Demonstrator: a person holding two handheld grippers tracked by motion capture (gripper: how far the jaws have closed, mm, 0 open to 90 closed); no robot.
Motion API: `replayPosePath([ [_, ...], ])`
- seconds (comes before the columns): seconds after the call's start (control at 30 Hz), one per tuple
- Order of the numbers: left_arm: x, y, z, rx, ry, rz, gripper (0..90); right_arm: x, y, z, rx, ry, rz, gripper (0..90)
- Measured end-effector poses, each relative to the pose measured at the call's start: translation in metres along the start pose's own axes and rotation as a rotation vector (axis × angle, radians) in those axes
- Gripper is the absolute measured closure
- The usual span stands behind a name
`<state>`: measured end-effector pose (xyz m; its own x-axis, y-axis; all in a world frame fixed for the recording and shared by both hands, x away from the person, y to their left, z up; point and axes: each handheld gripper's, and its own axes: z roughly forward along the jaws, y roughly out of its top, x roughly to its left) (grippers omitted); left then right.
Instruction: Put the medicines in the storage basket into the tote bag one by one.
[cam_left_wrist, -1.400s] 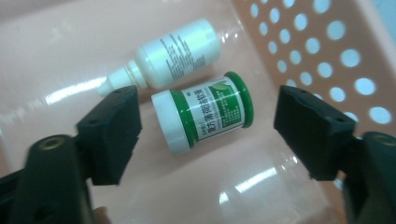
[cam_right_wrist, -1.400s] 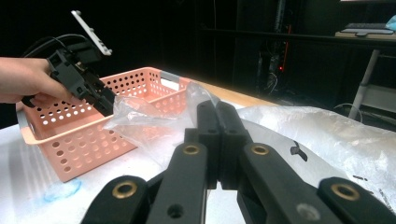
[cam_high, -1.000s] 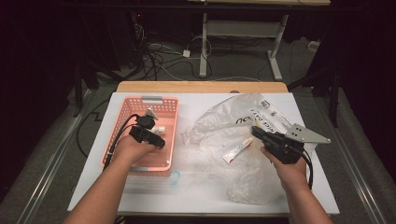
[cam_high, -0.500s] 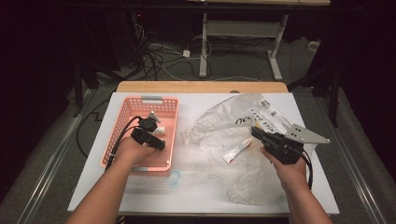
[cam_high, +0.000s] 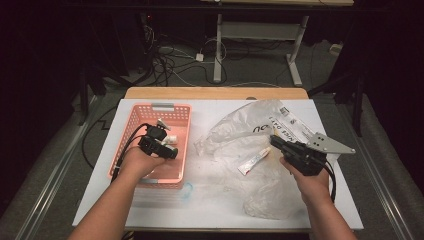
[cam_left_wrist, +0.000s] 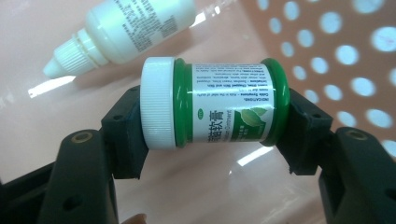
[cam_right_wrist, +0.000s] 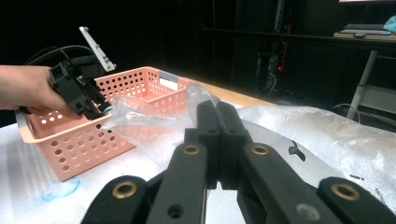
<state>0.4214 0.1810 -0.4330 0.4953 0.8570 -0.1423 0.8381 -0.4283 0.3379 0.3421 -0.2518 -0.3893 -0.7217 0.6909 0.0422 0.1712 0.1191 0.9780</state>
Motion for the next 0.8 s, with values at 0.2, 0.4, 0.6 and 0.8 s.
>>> replayPosePath([
  [0.2, -0.002, -0.003, -0.009, -0.033, -0.013, 0.01, 34.4, 0.0, 0.0, 0.0, -0.001, 0.001, -0.002, 90.0],
  [0.4, -0.003, -0.012, -0.019, -0.078, -0.036, 0.006, 34.4, -0.001, -0.001, 0.001, 0.001, 0.003, 0.005, 90.0],
  [0.6, -0.003, -0.027, -0.031, -0.145, -0.077, -0.017, 34.4, -0.001, -0.001, 0.0, -0.002, 0.004, 0.006, 90.0],
  [0.8, -0.003, -0.042, -0.04, -0.202, -0.093, -0.021, 34.4, -0.001, -0.001, 0.001, 0.0, 0.006, 0.01, 90.0],
])
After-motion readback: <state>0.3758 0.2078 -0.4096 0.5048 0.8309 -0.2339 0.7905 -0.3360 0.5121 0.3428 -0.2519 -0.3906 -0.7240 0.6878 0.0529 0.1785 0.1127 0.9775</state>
